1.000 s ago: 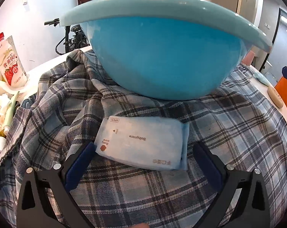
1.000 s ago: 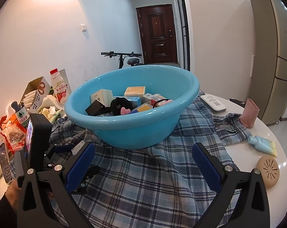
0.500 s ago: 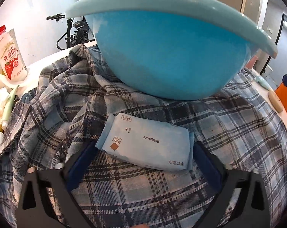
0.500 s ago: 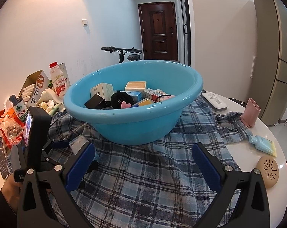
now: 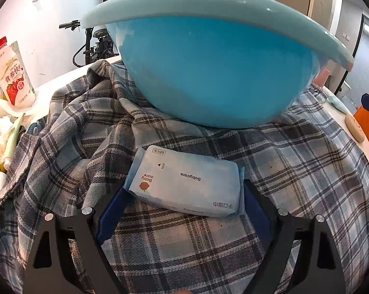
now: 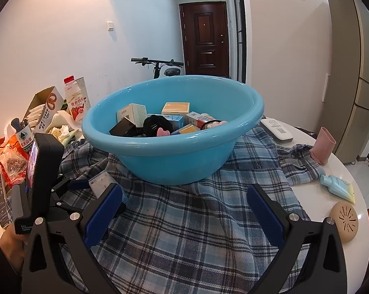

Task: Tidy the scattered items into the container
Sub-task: 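Lift the wipes pack and carry it over the basin with the left gripper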

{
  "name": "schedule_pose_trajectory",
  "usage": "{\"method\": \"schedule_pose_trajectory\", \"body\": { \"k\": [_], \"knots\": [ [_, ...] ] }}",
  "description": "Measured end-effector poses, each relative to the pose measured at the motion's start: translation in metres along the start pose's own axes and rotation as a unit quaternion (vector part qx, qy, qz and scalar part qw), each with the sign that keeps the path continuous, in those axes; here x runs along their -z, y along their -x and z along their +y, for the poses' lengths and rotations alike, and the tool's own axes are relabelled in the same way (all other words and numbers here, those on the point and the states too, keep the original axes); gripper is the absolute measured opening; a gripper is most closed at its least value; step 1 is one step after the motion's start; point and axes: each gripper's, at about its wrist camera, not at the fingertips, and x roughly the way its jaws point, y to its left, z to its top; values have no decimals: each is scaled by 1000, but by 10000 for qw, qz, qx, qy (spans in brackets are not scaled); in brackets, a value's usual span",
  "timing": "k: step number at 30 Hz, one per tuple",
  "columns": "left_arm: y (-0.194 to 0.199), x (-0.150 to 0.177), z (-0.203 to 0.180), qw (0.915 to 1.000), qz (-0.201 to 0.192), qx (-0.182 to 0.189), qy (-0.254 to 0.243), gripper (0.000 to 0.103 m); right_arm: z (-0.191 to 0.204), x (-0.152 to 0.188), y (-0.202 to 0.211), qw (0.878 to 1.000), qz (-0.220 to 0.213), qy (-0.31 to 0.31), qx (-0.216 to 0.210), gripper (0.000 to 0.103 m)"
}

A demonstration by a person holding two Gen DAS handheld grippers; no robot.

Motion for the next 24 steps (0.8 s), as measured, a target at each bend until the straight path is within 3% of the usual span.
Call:
{"method": "schedule_pose_trajectory", "body": {
  "k": [2,6,15,24],
  "knots": [
    [3,0,3,9999,-87,45,120,76,0,0,0,10000,-1,-5,-5,103],
    [8,1,7,9995,-228,-6,222,75,0,0,0,10000,-9,-11,2,103],
    [23,4,-7,9972,-596,-424,-135,75,-3,1,2,10000,-63,-45,27,103],
    [52,4,-2,9946,-938,-438,70,75,0,-2,7,9998,-191,-18,-75,103]
  ]
}}
